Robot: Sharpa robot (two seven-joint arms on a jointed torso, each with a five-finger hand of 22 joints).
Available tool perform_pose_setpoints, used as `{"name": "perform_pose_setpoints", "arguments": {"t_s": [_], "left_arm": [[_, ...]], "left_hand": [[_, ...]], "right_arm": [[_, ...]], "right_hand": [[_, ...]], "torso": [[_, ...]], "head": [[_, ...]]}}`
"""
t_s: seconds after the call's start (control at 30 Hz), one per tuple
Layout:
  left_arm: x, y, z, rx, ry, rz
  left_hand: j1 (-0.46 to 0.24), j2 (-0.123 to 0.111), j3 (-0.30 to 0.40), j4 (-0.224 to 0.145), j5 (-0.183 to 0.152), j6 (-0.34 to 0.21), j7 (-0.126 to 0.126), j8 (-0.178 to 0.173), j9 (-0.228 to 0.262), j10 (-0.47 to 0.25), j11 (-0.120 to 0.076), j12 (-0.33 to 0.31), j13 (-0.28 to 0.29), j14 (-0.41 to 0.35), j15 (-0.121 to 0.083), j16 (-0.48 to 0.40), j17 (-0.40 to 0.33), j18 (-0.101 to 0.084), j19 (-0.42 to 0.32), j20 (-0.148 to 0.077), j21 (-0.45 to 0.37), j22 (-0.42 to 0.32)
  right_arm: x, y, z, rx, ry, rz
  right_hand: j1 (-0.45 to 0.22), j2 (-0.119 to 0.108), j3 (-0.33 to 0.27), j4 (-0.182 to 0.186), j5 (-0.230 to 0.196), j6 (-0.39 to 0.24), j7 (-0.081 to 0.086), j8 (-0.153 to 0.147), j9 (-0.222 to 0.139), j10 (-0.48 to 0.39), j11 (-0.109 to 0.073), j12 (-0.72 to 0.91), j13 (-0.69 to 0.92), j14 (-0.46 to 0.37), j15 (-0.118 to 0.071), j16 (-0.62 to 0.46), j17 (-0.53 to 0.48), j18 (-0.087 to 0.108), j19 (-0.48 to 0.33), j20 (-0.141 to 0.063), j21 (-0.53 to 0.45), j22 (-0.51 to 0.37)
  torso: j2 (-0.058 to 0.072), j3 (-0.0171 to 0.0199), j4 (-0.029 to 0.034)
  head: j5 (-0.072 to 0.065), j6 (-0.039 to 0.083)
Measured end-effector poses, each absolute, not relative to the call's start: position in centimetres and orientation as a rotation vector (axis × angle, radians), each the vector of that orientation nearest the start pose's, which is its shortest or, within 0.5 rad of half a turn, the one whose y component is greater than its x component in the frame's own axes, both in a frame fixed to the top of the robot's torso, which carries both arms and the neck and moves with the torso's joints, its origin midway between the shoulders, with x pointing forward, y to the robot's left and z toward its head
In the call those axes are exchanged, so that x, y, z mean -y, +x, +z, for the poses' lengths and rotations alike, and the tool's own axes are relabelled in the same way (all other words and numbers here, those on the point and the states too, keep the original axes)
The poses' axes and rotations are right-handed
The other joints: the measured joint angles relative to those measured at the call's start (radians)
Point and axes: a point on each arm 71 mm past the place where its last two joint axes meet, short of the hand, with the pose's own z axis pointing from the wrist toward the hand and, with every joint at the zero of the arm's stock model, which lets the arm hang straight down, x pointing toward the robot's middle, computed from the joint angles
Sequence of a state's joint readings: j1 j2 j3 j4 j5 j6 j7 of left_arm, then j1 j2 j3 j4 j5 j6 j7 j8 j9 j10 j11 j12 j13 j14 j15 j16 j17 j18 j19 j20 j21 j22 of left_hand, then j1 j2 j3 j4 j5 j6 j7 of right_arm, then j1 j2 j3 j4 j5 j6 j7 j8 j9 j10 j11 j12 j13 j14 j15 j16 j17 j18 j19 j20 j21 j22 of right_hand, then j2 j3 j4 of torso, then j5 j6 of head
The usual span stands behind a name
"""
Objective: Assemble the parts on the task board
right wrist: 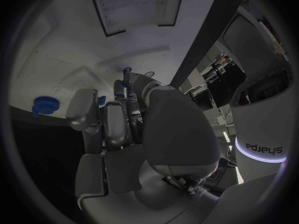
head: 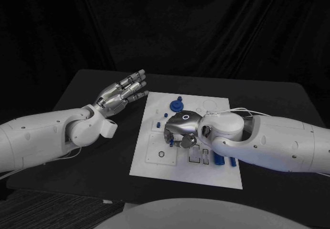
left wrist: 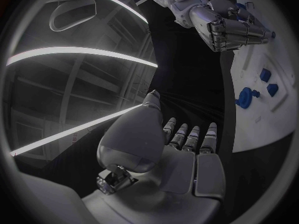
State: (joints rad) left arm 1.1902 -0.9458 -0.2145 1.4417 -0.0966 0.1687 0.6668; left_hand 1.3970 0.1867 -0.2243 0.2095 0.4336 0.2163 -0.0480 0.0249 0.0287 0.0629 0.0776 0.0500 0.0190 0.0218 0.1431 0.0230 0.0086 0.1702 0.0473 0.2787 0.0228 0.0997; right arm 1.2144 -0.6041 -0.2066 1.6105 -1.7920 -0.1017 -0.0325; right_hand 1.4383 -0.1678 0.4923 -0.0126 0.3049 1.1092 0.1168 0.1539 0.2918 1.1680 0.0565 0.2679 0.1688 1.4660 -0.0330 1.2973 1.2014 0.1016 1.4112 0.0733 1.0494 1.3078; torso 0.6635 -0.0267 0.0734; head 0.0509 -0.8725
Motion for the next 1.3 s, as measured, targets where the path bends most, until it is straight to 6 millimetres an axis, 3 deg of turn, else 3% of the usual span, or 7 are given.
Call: {"name": "perform_pose_setpoints", "arguments": {"t_s": [1.3], "left_arm": [[-26.65, 46.1, -23.22, -1.545, -0.917, -1.865]], "left_hand": [[0.004, 0.004, 0.0, 0.0, 0.0, 0.0, 0.0, 0.0, 0.0, 0.0, 0.0, 0.0, 0.0, 0.0, 0.0, 0.0, 0.0, 0.0, 0.0, 0.0, 0.0, 0.002]], "right_arm": [[5.48, 40.44, -23.65, -1.726, -0.889, 0.799]], "right_hand": [[0.003, 0.003, -0.003, -0.003, 0.008, 0.0, 0.0, -0.005, -0.004, 0.0, 0.0, 0.0, 0.0, 0.0, 0.0, 0.0, -0.004, 0.0, 0.0, 0.0, -0.004, 0.0]], "torso": [[0.0, 0.0, 0.0004]], "head": [[-0.001, 0.0]]}}
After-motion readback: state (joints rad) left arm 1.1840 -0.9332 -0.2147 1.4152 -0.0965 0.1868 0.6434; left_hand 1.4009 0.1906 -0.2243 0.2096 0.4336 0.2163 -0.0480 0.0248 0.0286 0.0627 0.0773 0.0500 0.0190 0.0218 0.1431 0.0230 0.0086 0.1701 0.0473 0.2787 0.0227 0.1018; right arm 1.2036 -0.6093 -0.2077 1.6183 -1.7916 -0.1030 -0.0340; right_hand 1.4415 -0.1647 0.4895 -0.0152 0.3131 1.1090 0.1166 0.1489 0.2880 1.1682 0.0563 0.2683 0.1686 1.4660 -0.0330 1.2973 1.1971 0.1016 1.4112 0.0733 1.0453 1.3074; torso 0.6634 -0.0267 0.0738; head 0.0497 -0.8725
